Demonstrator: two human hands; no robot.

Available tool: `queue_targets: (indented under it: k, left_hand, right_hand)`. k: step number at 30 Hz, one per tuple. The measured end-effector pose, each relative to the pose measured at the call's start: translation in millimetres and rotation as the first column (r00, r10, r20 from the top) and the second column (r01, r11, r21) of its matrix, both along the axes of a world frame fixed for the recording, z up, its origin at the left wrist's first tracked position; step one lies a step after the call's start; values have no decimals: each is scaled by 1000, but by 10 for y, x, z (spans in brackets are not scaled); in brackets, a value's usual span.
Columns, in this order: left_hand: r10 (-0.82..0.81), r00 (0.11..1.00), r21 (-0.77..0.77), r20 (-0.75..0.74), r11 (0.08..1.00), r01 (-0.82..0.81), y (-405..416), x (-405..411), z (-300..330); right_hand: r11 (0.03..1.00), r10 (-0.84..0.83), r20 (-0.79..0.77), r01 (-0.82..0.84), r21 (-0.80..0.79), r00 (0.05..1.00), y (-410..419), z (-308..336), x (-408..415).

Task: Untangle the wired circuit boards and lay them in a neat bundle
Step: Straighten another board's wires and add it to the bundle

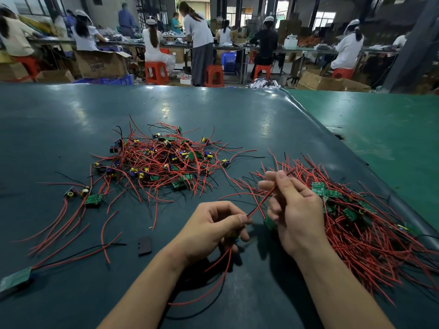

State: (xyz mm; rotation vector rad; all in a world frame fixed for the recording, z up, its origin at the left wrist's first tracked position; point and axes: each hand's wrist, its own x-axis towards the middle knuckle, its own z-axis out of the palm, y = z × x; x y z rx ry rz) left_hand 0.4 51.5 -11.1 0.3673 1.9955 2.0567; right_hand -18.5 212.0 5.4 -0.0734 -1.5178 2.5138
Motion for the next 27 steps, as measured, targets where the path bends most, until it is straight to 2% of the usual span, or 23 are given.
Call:
queue_targets:
  k: [2, 7, 10, 13, 16, 21, 24, 27]
  left_hand:
    - [-24, 1000, 4, 3, 1000, 24, 6, 4, 6]
    - [-71, 997, -1, 17, 997, 71, 33, 40, 21]
    - [56, 998, 30, -13, 998, -56, 48, 45, -6]
    - [216, 976, 133, -13, 968, -212, 50, 45, -20]
    - [233, 972, 171, -6, 958, -229, 59, 52, -23]
    - [186, 982, 123, -43, 976, -180, 73, 67, 28]
    - [189, 980, 115, -56, 977, -181, 87, 85, 62]
    - [165, 986, 116, -41, 981, -159, 103, 114, 58]
  right_hand:
    - [998, -8, 8, 8, -60, 1000, 25, 30, -2]
    - [996, -32, 71, 37, -80, 997, 103, 66, 3]
    - [998, -2, 37, 4, -67, 999, 101, 82, 6]
    - [981, 163, 57, -168, 93, 985, 18, 62, 52]
    - [916, 310, 91, -323, 237, 946, -74, 1, 126]
    - [903, 240, 28, -234, 360, 970, -61, -27, 121]
    - [916, 229, -11, -211, 341, 973, -61, -26, 116]
    - [946, 144, -19, -132, 297, 989, -39, -9, 85]
